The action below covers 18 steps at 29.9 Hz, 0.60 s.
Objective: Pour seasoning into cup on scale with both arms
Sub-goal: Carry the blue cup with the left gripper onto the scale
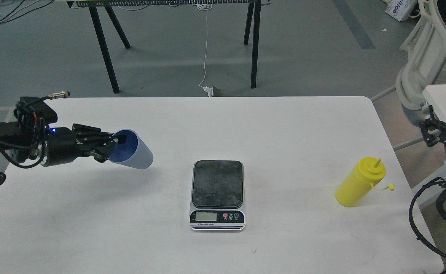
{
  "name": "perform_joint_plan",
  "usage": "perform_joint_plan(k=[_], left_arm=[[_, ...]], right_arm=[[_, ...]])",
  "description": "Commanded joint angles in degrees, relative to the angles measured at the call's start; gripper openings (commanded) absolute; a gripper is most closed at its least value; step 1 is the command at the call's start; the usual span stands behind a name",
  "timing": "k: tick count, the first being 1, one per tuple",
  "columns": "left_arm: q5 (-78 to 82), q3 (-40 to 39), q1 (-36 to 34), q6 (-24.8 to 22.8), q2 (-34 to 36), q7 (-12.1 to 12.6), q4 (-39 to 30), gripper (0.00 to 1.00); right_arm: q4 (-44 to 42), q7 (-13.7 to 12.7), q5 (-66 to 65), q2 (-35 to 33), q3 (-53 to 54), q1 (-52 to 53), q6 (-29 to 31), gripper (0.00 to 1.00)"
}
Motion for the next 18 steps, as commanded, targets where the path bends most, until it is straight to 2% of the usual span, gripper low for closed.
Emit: perform_joint_plan(k=[1, 3, 6, 10, 11, 18], left_arm=[[1.3, 0.2, -6.8, -8.6, -3.1, 0.0, -3.5, 0.03], [4.0, 0.3, -9.3, -10.9, -10.5, 1.8, -3.3, 0.03], [5.7, 0.5, -10.0, -12.9, -17.8, 3.3, -2.4, 0.03], [5.8, 0.6, -9.4, -16.2, -24.5, 10.0, -1.8, 0.05], [5.8, 0.7, -9.3, -16.8, -25.7, 10.7, -1.4, 0.05], [5.8, 3.6, -9.5, -17.4, -28.2, 11.1, 1.9, 0.06]], right_arm=[[0.1, 0.0, 0.1, -1.2, 0.1, -0.5, 0.0, 1.0], [0.0, 0.0, 0.1, -1.6, 0.3, -0.8, 0.0, 1.0], [0.0, 0.1, 0.0, -2.3, 1.7, -1.6, 0.0, 1.0], [0.1, 0.3, 0.1, -3.0, 2.8, -2.4, 0.0, 1.0], [0.1, 0.3, 0.1, -3.0, 3.2, -2.5, 0.0, 1.0], [0.1, 0.3, 0.1, -3.5, 4.1, -3.0, 0.0, 1.0]])
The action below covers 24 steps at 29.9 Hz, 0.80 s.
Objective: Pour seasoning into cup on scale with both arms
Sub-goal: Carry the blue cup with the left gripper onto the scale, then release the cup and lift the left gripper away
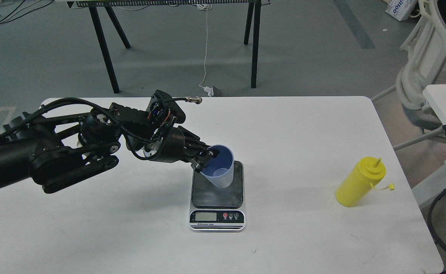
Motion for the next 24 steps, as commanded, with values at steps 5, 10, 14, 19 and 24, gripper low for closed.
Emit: perform_joint_plan(k=[5, 10, 14, 19, 24], left_arm=[[-0.1, 0.9, 0.4, -0.1, -0.6, 0.4, 2.3, 0.13], [-0.1, 0.8, 1.0, -0.1, -1.3, 0.3, 2.2, 0.23], [-0.4, 0.7, 0.9, 0.0, -1.3, 0.3, 2.2, 0.34], [-3.2, -1.6, 0.6, 0.9, -0.6, -0.1, 1.3, 0.89], [-23.7, -13.8, 0.9, 1.2, 2.1, -0.6, 1.4, 0.99]], right_arm=[[0.3, 0.0, 0.2, -0.3, 0.1, -0.1, 0.0, 1.0], [0.4, 0.0, 0.5, -0.5, 0.2, -0.1, 0.0, 1.0], [0.3, 0.0, 0.5, -1.0, 0.1, -0.1, 0.0, 1.0], [0.4, 0.0, 0.6, -1.2, 0.2, -1.1, 0.0, 1.0], [1.0, -0.2, 4.1, -3.7, 0.1, -5.2, 0.0, 1.0]])
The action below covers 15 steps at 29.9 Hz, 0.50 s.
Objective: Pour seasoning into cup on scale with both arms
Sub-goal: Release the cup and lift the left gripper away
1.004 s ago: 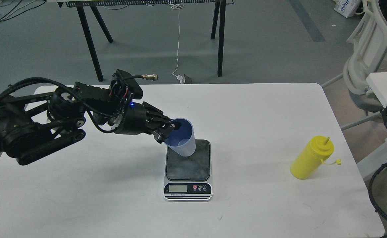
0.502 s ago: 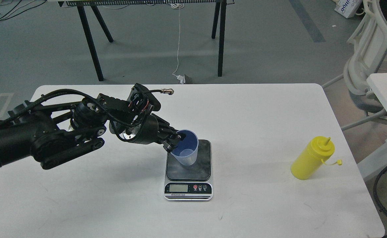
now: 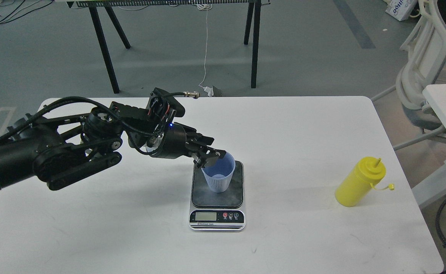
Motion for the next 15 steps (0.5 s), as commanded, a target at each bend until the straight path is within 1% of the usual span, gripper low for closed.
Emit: perform_joint_plan(k=[1, 4, 7, 10, 12, 15], left_arm=[[-17.6, -8.3, 0.4, 0.0, 2.0, -0.3, 0.3, 0.99], [-34.9, -11.7, 0.4, 0.5, 2.1, 0.1, 2.5, 0.99], [-48.8, -13.3, 0.2, 1.0, 1.3, -0.3, 9.1, 1.0], [-62.7, -16.2, 0.4, 2.3, -2.3, -0.6, 14.7, 1.0], [-71.4, -17.1, 0.6, 2.5, -4.5, -0.6, 17.7, 1.0], [-84.8, -18.2, 0.6, 2.2, -4.6, -0.6, 20.6, 1.0]], right_arm=[[1.1, -0.3, 3.4, -1.6, 0.0, -4.3, 0.0, 1.0], [5.4, -0.1, 4.7, -3.5, 0.0, -10.4, 0.0, 0.99], [11.5, 0.0, 6.1, -3.5, -0.1, -19.1, 0.0, 0.99], [18.3, -0.1, 6.5, -3.2, -0.9, -26.4, 0.0, 0.99], [23.1, -0.1, 6.4, -2.8, -1.3, -30.7, 0.0, 0.99], [31.0, -0.1, 6.3, -2.1, -2.1, -35.9, 0.0, 0.99]])
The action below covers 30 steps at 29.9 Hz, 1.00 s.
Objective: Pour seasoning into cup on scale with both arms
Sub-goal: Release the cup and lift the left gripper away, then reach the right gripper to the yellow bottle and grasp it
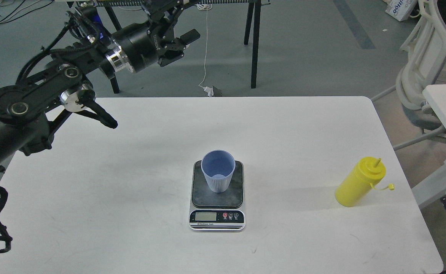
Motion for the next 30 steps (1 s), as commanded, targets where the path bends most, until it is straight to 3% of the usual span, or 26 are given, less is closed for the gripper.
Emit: perform_joint_plan(k=[1, 6, 11, 16, 21, 30], left_arm=[[-16.2, -1.7, 0.2, -0.5, -0.2, 0.2, 3.2, 1.0], [-33.9, -5.7, 1.6, -2.4, 1.5, 1.5, 8.8, 1.0], [-37.6, -7.1, 2.8, -3.1, 1.6, 2.9, 13.9, 1.0], [-37.5, -7.2, 4.6, -3.8, 3.2, 2.8, 13.9, 1.0], [-37.5, -7.1, 4.7, -4.8, 4.1, 2.8, 13.9, 1.0], [-37.5, -7.3, 4.7, -4.8, 6.1, 2.4, 13.3, 1.0]], right_arm=[[9.1, 0.0, -0.2, 1.0, -0.8, -6.0, 0.0, 0.99], [15.1, -0.2, -0.3, 3.3, -5.6, -8.3, 0.0, 0.99], [14.8, -0.2, -0.6, 9.0, -9.0, -8.3, 0.0, 0.99], [13.9, -0.5, -0.9, 12.8, -9.3, -6.7, 0.0, 0.99], [11.9, -0.1, -1.0, 21.0, -10.1, -3.6, 0.0, 0.99], [7.3, -0.1, -1.0, 21.6, -9.8, 4.0, 0.0, 0.98]])
